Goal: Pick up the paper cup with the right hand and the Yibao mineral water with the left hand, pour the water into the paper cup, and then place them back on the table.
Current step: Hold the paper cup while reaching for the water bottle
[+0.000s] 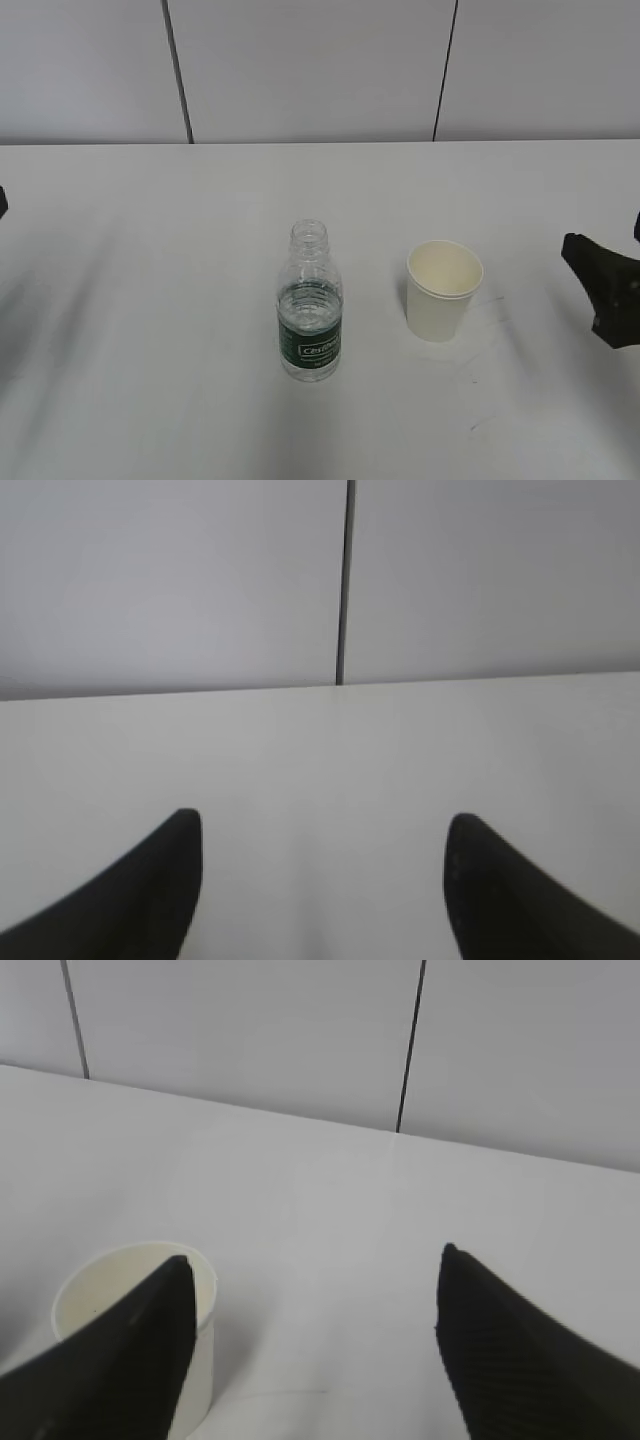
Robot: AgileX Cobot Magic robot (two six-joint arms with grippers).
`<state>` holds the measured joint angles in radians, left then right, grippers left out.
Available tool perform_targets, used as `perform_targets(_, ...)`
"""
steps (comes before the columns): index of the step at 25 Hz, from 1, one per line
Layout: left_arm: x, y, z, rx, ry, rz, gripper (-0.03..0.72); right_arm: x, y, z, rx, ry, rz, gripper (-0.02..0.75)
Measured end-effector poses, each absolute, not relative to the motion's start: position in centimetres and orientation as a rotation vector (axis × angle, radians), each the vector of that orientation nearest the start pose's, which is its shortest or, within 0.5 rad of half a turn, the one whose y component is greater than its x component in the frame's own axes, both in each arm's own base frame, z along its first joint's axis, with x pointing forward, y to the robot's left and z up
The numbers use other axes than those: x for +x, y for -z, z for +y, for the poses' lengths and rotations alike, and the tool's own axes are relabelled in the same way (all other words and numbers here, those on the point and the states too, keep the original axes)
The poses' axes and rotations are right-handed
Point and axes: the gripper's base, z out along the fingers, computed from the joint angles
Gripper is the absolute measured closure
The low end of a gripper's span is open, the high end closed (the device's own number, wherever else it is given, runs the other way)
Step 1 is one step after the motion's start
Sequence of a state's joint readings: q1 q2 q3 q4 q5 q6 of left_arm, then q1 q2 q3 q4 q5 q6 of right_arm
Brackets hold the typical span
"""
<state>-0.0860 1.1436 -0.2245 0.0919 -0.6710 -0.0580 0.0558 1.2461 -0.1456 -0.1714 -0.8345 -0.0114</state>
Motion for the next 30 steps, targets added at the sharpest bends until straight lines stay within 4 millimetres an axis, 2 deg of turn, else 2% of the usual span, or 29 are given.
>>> perform_targets(10, 20.1, -19.0, -3.9, 0.277, 0.159, 1.766, 0.219, 20.8, -13.1, 2.6, -0.239, -0.122, 1.849, 0.153)
perform_targets(15, 21.2, -16.1, -4.6, 0.336, 0.206, 1.828, 0.219, 21.2, -10.0, 2.6, -0.301, -0.096, 1.972, 0.153)
perform_targets(18, 21.8, -13.9, -5.4, 0.400, 0.276, 1.827, 0.219, 21.0, -8.8, 2.6, -0.340, -0.082, 2.020, 0.153)
perform_targets(25, 22.0, -9.4, -6.5, 0.504, 0.397, 1.940, 0.219, 21.2, -8.5, 3.2, -0.414, -0.125, 2.009, 0.153)
perform_targets(30, 21.7, -8.9, -6.8, 0.552, 0.434, 1.947, 0.219, 22.2, -8.8, 3.6, -0.463, -0.152, 1.961, 0.153)
